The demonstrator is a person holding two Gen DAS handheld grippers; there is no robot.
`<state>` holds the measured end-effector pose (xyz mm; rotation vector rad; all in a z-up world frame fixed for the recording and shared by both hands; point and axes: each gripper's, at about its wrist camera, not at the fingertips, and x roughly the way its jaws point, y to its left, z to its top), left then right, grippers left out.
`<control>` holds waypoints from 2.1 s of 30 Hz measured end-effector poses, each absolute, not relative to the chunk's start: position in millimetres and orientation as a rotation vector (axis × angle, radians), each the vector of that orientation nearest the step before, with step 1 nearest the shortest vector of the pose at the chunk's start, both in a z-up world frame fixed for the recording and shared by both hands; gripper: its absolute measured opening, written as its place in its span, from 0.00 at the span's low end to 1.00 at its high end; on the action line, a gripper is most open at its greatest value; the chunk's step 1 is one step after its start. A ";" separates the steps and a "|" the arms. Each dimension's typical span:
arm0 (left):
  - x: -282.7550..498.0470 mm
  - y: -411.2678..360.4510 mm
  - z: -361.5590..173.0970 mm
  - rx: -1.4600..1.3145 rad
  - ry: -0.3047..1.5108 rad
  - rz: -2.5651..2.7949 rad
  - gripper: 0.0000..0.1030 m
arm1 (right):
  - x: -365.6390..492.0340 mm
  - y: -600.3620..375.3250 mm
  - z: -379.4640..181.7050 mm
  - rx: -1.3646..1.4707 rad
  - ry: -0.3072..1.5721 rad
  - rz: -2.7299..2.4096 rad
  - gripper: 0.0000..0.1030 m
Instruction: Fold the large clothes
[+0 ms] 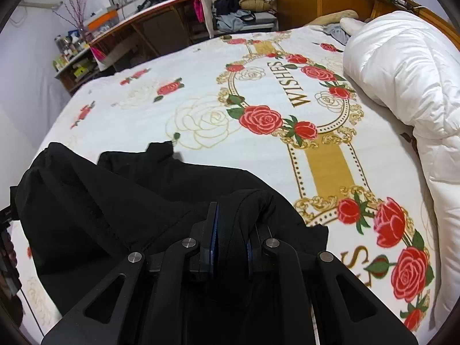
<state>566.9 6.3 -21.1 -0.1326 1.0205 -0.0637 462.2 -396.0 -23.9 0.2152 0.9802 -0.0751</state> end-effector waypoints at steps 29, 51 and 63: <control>589.3 4.4 -38.0 -0.197 1.035 -0.033 0.47 | 502.5 -390.0 -49.2 0.216 1.044 -0.153 0.23; 527.0 -46.7 3.8 0.000 0.958 -0.251 0.67 | 450.3 -346.9 7.5 0.041 0.863 -0.042 0.83; 555.1 -42.9 -91.0 0.162 1.118 -0.071 0.67 | 486.0 -345.3 -94.5 -0.070 1.087 -0.109 0.83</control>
